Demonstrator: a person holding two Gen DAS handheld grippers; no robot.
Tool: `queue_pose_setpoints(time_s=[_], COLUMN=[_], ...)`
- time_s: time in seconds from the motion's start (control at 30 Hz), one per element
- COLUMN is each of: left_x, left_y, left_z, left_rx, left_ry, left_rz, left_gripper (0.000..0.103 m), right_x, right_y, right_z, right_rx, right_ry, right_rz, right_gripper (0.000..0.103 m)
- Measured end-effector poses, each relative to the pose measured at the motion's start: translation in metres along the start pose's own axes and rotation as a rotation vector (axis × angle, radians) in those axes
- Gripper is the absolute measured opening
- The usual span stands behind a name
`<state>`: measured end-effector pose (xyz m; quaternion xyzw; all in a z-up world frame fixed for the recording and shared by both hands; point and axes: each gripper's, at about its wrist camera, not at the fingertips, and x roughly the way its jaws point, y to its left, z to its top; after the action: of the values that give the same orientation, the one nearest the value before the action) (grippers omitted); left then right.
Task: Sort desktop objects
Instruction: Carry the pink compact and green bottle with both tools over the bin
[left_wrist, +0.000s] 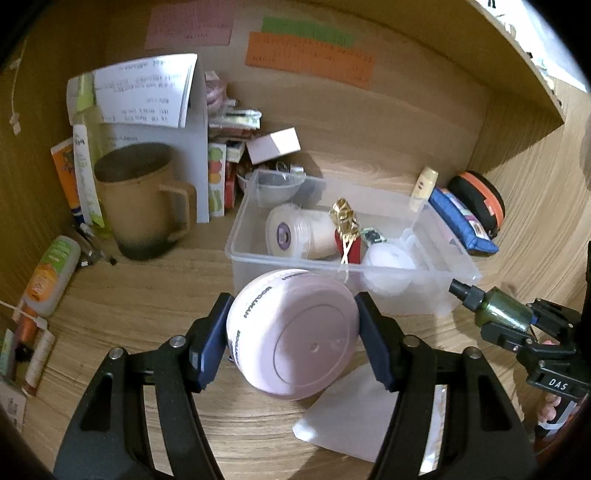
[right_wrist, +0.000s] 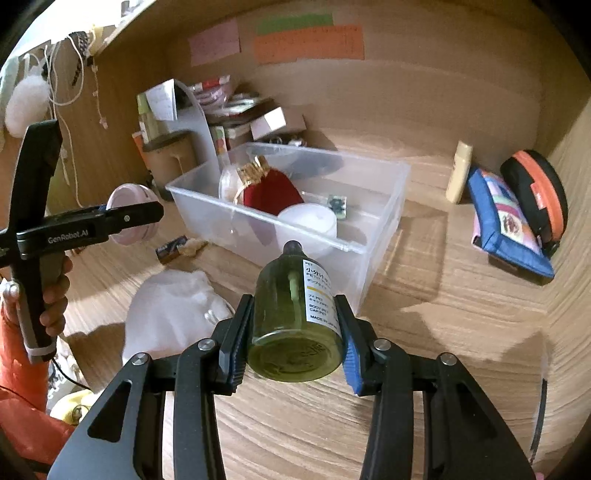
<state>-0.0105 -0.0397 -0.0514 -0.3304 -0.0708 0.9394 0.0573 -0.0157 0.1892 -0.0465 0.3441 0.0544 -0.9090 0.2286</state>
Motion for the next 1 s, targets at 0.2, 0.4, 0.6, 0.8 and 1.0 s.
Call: queue_pose_setpoints(time_s=[0.2,0.4,0.6,0.8,1.0], left_x=[-0.013,-0.025,-0.032,-0.038,-0.033], left_y=[0.000,-0.003,-0.006,-0.011,-0.017], left_z=[0.008,0.021,0.035,0.051,0.069], left_rx=[0.007,0.025,0.040,0.048,0.063], left_ry=[-0.043,-0.088,-0.123,-0.154,-0.167], left_rz=[0.012,0.023,0.024,-0.001,-0.021], left_gripper=[0.065,0.065,0.065,0.065,0.065], right_x=[-0.016,-0.026,-0.033,-0.036,-0.030], right_y=[0.000,-0.004,-0.011,-0.015,-0.018], right_z=[0.011,0.024,0.040,0.056,0.072], right_rx=[-0.005,0.004,0.021,0.026,0.034], right_ry=[-0.052,-0.092,-0.134,-0.176,-0.200], right_rz=[-0.004,0.007,0.001,-0.003,0.023], right_gripper=[0.038,0.038,0.038,0.038,0.038])
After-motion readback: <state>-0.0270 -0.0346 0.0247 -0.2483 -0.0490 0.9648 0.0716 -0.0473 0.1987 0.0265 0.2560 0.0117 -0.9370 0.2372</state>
